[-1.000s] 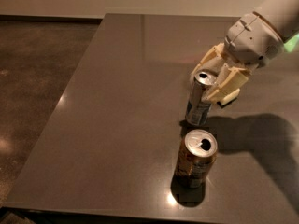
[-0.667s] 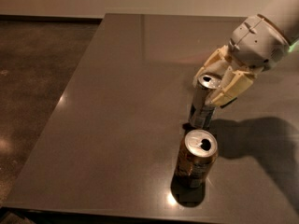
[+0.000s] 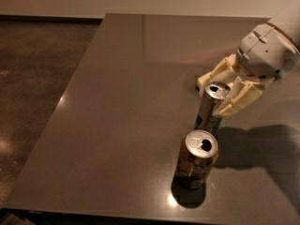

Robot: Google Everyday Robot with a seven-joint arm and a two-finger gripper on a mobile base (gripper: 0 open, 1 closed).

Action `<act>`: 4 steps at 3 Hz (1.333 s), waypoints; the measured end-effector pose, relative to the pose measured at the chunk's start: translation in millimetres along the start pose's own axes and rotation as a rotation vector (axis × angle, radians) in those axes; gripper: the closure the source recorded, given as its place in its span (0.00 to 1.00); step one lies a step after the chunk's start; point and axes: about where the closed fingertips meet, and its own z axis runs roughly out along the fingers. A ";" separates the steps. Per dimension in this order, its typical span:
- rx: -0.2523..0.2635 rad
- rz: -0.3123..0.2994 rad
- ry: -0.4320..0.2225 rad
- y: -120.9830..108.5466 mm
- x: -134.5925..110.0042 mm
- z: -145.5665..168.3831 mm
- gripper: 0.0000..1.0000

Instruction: Move redbull can near orange can

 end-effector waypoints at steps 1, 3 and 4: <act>-0.016 -0.013 -0.006 10.6 0.1 4.9 1.00; -0.044 -0.040 -0.002 30.4 -1.7 13.1 0.82; -0.063 -0.045 -0.006 36.6 -1.8 19.5 0.59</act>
Offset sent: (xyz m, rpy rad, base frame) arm -0.0746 -0.0176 -0.0139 -0.0378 0.1393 0.1722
